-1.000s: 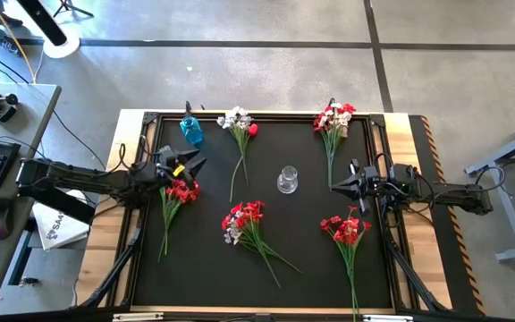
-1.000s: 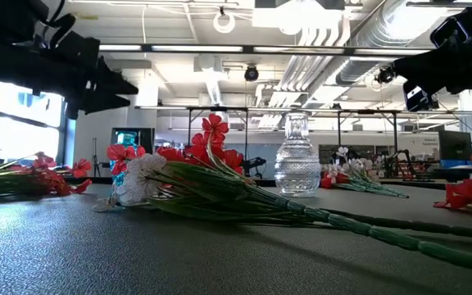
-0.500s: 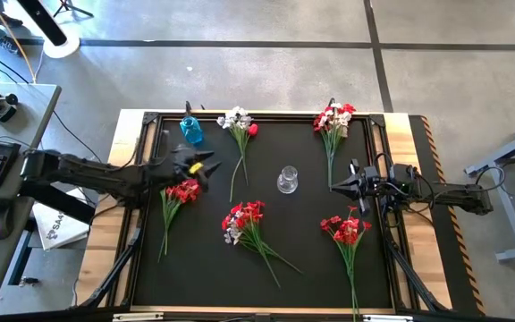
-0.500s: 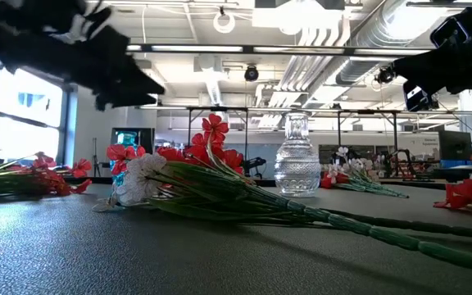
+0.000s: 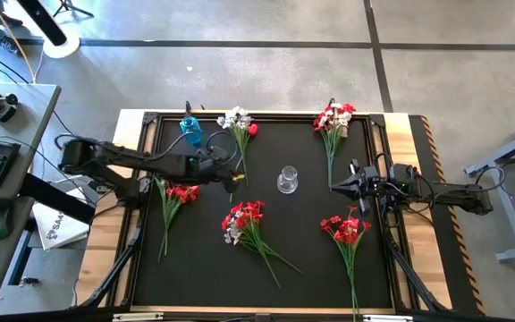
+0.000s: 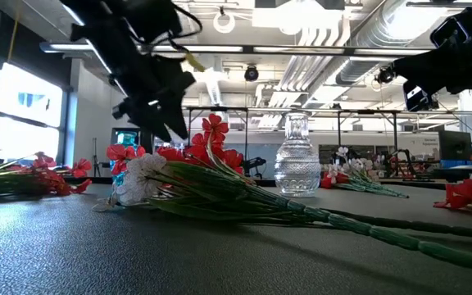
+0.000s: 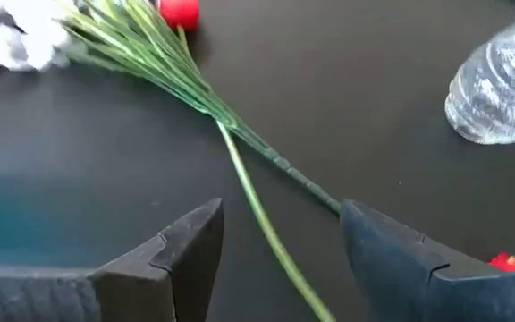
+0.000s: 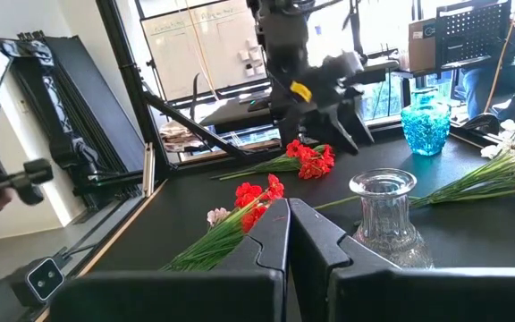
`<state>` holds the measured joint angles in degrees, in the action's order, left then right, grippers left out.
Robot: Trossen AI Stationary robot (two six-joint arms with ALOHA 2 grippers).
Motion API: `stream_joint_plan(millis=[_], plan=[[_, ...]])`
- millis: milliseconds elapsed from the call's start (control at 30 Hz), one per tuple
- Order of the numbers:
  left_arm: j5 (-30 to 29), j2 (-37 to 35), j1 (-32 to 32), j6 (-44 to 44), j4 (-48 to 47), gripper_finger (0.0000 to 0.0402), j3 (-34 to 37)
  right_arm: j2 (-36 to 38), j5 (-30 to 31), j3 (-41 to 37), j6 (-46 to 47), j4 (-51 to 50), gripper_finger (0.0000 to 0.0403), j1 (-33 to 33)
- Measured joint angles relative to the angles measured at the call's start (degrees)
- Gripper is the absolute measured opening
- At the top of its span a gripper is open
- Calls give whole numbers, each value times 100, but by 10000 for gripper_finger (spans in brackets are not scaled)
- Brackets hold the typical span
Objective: Sort flowers into vase by color
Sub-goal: Put the top left white flowers into the blue vase
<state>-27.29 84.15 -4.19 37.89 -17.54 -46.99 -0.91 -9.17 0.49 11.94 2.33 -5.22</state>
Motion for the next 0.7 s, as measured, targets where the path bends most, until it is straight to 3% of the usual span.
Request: stream_joint_plan(millis=[167, 367, 700], plan=[[584, 734, -297, 56, 83, 211, -287, 0, -2, 0, 2, 0, 0, -1], [552, 1431, -635, -55, 88, 211, -648, 0, 0, 0, 0, 0, 0, 1], [470, 1879, -1490, -208, 158, 211, -1162, 0, 0, 0, 0, 0, 0, -1]])
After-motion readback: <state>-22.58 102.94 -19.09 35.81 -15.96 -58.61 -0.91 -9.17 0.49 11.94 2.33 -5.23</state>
